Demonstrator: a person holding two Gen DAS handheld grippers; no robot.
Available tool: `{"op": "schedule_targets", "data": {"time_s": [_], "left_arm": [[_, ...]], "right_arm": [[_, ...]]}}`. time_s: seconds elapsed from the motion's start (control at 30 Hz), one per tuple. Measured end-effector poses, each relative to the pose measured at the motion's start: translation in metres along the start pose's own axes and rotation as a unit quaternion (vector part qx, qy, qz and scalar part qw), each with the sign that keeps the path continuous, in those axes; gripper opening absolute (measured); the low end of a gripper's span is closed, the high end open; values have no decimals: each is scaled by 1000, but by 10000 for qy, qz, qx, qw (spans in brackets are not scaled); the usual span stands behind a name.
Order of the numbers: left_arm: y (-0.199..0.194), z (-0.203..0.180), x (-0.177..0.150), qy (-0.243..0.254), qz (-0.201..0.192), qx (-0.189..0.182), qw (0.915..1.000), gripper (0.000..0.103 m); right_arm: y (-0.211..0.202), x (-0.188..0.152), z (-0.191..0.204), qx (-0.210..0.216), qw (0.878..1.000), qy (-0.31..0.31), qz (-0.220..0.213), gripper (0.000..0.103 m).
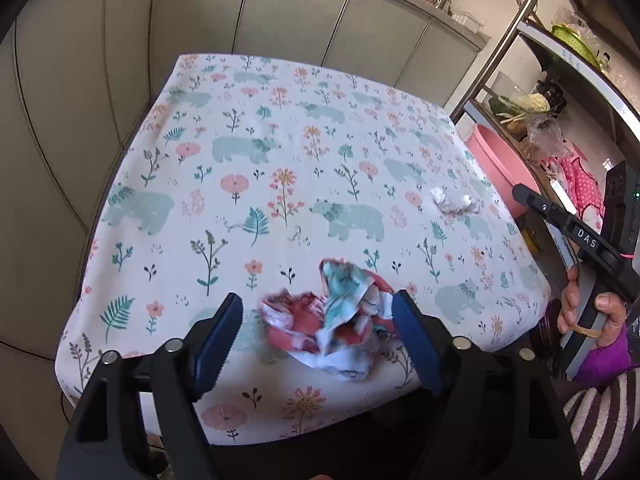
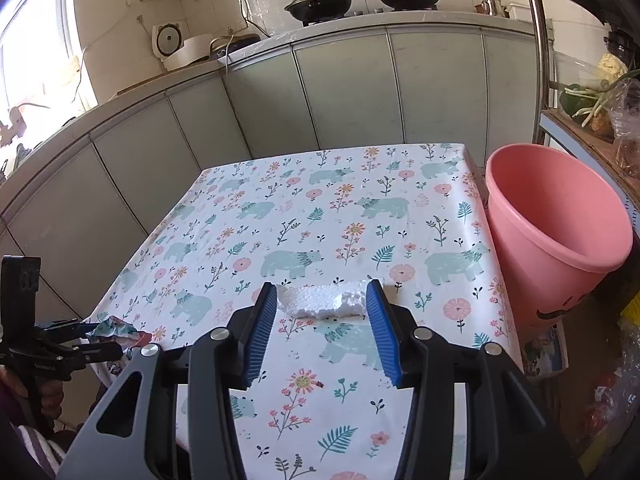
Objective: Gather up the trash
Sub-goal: 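Close the left tool on the crumpled colourful wrapper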
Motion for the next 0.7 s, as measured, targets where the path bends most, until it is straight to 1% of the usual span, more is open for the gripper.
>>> {"op": "schedule_targets", "data": {"time_s": [0.07, 0.1, 0.13, 0.17, 0.23, 0.3, 0.33, 0.37, 0.43, 0.47, 0.57, 0.6, 0.63, 0.7], "left_arm": [[3, 1, -6, -107, 8, -42, 9999, 82], [2, 0, -6, -130, -60, -41, 9999, 79], [1, -2, -6, -103, -120, -84, 9998, 76], [-1, -5, -5, -66, -161, -166, 9997, 67], [-4, -12, -4, 66, -242, -231, 9994, 58], [-8, -16, -3, 223, -323, -150, 9991, 54], [-9, -17, -3, 248, -343, -140, 9990, 51], [-11, -17, -3, 257, -378, -123, 9989, 47], [-15, -16, 0, 262, -467, -76, 9985, 43], [-17, -16, 2, 255, -520, -57, 9983, 35], [-23, -14, 9, 231, -707, 44, 9972, 33], [-25, -15, 13, 248, -794, 66, 9965, 30], [-28, -16, 17, 275, -887, 74, 9956, 23], [-30, -16, 26, 270, -1023, 94, 9943, 22]], "right_arm": [[0, 0, 1, 17, 10000, -23, 9, 47], [0, 0, 1, 22, 10000, -32, 14, 47], [0, -1, 1, 23, 10000, -41, 19, 47], [-1, -1, 2, 27, 10000, -48, 20, 47], [-2, -1, 3, 38, 10000, -61, 5, 47], [-4, -1, 4, 48, 10000, -70, -25, 47], [-4, -1, 4, 52, 10000, -69, -33, 47], [-5, -1, 4, 54, 10000, -65, -40, 47], [-6, -2, 3, 57, 10000, -62, -45, 47], [-7, -2, 3, 56, 10000, -63, -43, 47], [-8, -3, 1, 36, 10000, -63, -43, 47], [-9, -3, 0, 21, 10000, -61, -43, 47], [-9, -4, -2, -8, 10000, -55, -43, 47], [-8, -5, -6, -67, 10000, -25, -24, 47]]}}
Point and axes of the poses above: each gripper's, at about its wrist camera, not at the fingertips, and y roughly the way its jaws point, z to its left, x to its top, the point moved 6 cm from there along y, roughly the way its jaws point, and after that the axes turned 7 degrees about -z, right-handed, at the moved point
